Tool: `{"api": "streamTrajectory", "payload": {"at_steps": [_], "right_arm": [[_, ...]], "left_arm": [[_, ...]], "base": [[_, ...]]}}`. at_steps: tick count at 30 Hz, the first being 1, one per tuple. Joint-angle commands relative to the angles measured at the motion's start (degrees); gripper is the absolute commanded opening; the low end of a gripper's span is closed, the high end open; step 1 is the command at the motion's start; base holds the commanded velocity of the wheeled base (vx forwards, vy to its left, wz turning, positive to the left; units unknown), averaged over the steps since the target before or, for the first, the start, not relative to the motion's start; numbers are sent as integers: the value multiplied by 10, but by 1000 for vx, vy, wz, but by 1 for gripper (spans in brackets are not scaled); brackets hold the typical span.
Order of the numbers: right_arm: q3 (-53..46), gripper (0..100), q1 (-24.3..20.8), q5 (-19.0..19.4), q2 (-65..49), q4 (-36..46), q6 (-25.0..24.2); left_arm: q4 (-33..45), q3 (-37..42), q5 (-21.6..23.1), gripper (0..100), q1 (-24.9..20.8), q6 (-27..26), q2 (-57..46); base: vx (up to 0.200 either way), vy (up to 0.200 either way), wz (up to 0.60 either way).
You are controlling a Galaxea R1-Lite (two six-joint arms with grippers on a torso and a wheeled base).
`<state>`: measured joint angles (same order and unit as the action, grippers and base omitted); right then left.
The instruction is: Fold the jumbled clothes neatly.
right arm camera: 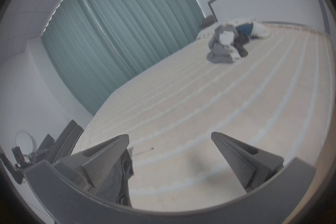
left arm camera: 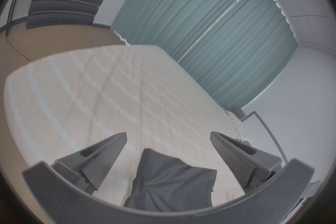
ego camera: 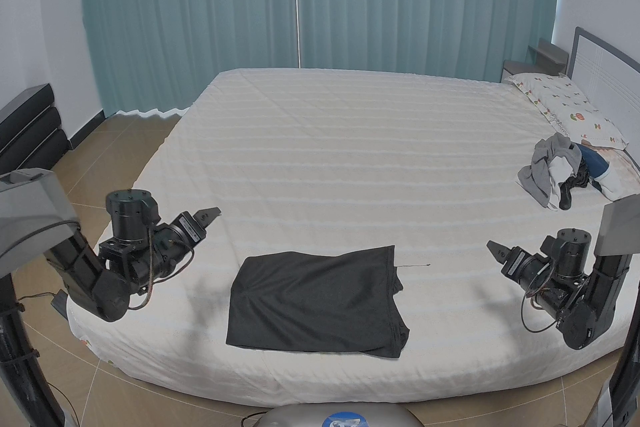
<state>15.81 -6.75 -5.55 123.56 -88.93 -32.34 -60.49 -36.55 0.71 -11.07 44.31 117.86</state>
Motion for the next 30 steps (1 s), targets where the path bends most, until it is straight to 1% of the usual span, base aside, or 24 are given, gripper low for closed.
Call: {"api": "streamTrajectory", "payload": {"at_steps": [1,4,6,8,9,10,11,13,14,16,17,19,21,22,24,25,26,28,30], "right_arm": [[-50,100,8,-16,-167,-5,83],[-76,100,9,-16,-258,-5,138],[-100,100,9,-16,-315,-5,186],[-124,100,9,-15,-358,-5,217],[-150,100,9,-9,-407,-5,245],[-158,100,9,-9,-419,-4,253],[-158,100,10,-10,-455,10,268],[-158,100,10,-10,-455,10,268],[-158,100,35,-8,-545,59,294],[-158,100,56,-6,-610,111,316],[-158,100,60,-4,-629,129,322],[-158,100,75,1,-707,198,335],[-158,100,88,12,-790,288,344],[-156,100,92,20,-845,348,351],[-146,100,95,24,-938,460,366],[-146,100,95,24,-938,460,366],[-122,100,95,22,-1034,591,386],[-75,100,95,19,-1139,756,405],[-21,100,87,14,-1202,910,406]], "left_arm": [[-1,46,-7,100,33,-44,-163],[0,67,-8,100,47,-80,-240],[0,82,-8,100,60,-120,-289],[1,98,-8,100,70,-146,-328],[1,119,-8,100,82,-179,-369],[0,125,-7,100,84,-188,-381],[1,136,-7,100,93,-219,-414],[1,136,-7,100,93,-219,-414],[11,155,-7,100,122,-280,-487],[36,162,-6,100,140,-317,-541],[46,165,-6,100,142,-324,-559],[97,167,-7,100,148,-345,-626],[167,162,-6,100,149,-363,-703],[216,158,-2,100,148,-376,-751],[303,150,1,100,148,-401,-828],[303,150,1,100,148,-401,-828],[396,140,4,100,144,-420,-902],[495,120,19,100,143,-426,-969],[575,107,36,100,142,-426,-1013]], "base": [[0,0,0],[0,0,0],[0,0,0],[0,0,0],[0,0,0],[0,0,0],[0,0,0],[0,0,0],[0,0,0],[0,0,0],[0,0,0],[0,0,0],[0,0,0],[0,0,0],[0,0,0],[0,0,0],[0,0,0],[0,0,0],[0,0,0]]}}
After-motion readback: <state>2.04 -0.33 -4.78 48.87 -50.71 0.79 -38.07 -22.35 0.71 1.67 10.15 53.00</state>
